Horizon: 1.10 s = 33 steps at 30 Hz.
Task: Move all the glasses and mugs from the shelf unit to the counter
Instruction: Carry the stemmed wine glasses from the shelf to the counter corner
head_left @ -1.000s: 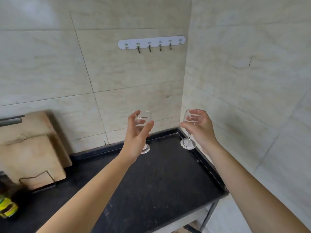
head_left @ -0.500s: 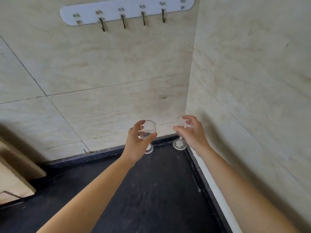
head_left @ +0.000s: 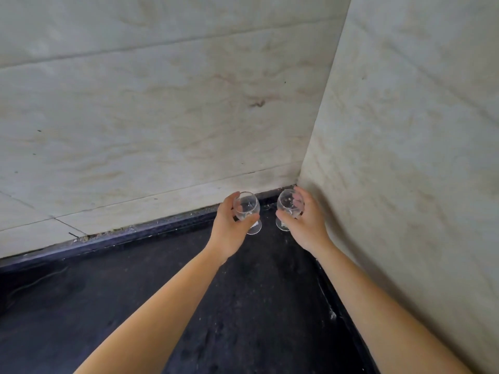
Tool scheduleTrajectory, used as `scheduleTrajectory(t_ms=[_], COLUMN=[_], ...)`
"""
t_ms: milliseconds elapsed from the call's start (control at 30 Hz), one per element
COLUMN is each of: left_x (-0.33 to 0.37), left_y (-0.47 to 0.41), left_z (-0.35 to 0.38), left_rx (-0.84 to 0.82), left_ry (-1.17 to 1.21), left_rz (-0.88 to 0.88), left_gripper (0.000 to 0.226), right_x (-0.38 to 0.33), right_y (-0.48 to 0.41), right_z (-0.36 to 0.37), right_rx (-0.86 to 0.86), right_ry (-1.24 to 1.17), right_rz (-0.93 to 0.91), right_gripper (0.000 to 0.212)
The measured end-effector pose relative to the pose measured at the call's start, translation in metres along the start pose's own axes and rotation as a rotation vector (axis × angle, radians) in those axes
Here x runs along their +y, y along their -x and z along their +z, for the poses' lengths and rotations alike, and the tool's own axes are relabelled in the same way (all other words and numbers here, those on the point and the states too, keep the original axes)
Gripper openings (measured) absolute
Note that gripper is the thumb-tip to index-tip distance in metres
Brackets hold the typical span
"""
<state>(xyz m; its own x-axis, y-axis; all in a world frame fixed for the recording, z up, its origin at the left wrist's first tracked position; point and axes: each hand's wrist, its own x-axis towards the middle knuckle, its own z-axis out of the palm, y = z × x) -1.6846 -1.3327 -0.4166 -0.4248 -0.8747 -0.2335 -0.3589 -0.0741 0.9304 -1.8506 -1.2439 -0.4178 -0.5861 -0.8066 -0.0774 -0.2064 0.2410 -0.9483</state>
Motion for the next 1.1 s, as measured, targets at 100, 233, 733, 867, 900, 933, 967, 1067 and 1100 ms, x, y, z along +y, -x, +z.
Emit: scheduleTrajectory(t_ms=[100,233,733,867,900,933,967,1067,1100], left_x=[-0.009,-0.012,-0.019,-0.024,-0.023,-0.021,-0.017,-0.001,0.006], left_y=[-0.018,-0.039,-0.06,-0.06,-0.059,-0.058,-0.056,-0.046,-0.041], left_z=[0.005,0.01,0.018,0.018,0.016,0.014,0.01,-0.006,-0.014], left_rx=[-0.028,-0.07,-0.181,-0.176,-0.18,-0.186,-0.191,-0.162,-0.138], left_ry=[-0.025,-0.086,-0.13,-0.142,-0.159,-0.175,-0.192,-0.276,-0.321], left_rz=[-0.01,0.004,0.014,-0.004,-0.007,-0.009,-0.008,0.018,0.046], left_gripper=[0.074,0.074,0.069,0.072,0.078,0.083,0.087,0.087,0.082], right_x=[0.026,0.037,0.037,0.039,0.036,0.032,0.026,0.005,-0.005], right_y=[-0.018,-0.035,-0.052,-0.051,-0.05,-0.048,-0.046,-0.039,-0.035], right_z=[0.007,0.011,0.01,0.007,0.005,0.003,0.001,-0.007,-0.01], right_rx=[0.005,-0.022,-0.096,-0.117,-0.125,-0.133,-0.144,-0.147,-0.139], right_ry=[-0.011,0.017,0.069,0.128,0.14,0.152,0.165,0.209,0.24], right_rz=[0.066,0.103,0.096,0.071,0.07,0.064,0.059,0.062,0.047], right_gripper=[0.057,0.075,0.06,0.052,0.052,0.052,0.053,0.058,0.065])
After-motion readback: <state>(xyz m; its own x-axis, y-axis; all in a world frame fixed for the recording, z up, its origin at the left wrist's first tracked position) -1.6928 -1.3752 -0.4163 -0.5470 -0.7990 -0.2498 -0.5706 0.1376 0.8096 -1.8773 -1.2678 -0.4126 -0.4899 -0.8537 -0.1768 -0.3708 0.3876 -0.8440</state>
